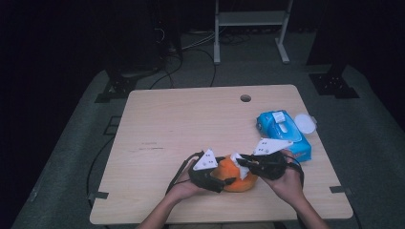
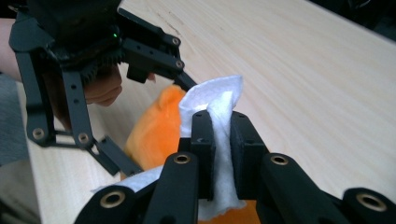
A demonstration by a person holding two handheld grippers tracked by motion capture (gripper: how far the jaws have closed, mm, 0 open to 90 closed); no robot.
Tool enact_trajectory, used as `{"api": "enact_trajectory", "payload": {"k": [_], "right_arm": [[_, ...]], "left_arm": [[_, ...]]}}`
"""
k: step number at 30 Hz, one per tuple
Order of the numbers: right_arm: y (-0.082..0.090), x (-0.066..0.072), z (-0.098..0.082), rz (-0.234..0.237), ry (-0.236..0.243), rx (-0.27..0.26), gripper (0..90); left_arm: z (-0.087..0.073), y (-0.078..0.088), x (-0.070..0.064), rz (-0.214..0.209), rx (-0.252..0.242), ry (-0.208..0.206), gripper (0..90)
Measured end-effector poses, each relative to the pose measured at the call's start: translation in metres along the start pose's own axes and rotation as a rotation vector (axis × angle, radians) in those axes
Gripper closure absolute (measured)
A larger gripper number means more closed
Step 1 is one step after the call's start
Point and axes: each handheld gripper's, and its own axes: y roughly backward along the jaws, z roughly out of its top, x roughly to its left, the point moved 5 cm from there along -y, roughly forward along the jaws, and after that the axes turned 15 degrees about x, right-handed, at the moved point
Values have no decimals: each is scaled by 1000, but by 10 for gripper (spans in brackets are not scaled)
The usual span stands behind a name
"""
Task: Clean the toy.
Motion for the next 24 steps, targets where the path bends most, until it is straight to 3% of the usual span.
{"api": "enact_trajectory", "payload": {"k": [4, 8, 10, 12, 15, 17, 21, 24], "right_arm": [[-2, -4, -6, 29, -18, 0, 806], [0, -6, -8, 23, -26, -5, 805], [0, -6, -9, 35, -26, -3, 805], [-1, -5, -9, 40, -24, 2, 804], [-2, -6, -9, 43, -23, 1, 804], [-2, -6, -9, 50, -30, 3, 804], [2, -7, -6, 46, -42, -23, 804], [15, -5, 1, 44, -43, -92, 805]], "left_arm": [[-4, 8, 7, -67, -78, -22, 159], [-13, 7, 17, -96, -77, -26, 104], [-18, 0, 18, -125, -82, -18, 80], [-19, -7, 18, -131, -97, 6, 46], [-18, -11, 15, -142, -97, 7, 33], [-17, -10, 12, -131, -88, -2, 92], [-6, 0, 9, -112, -95, 13, 307], [10, 21, 8, -89, -134, 23, 331]]}}
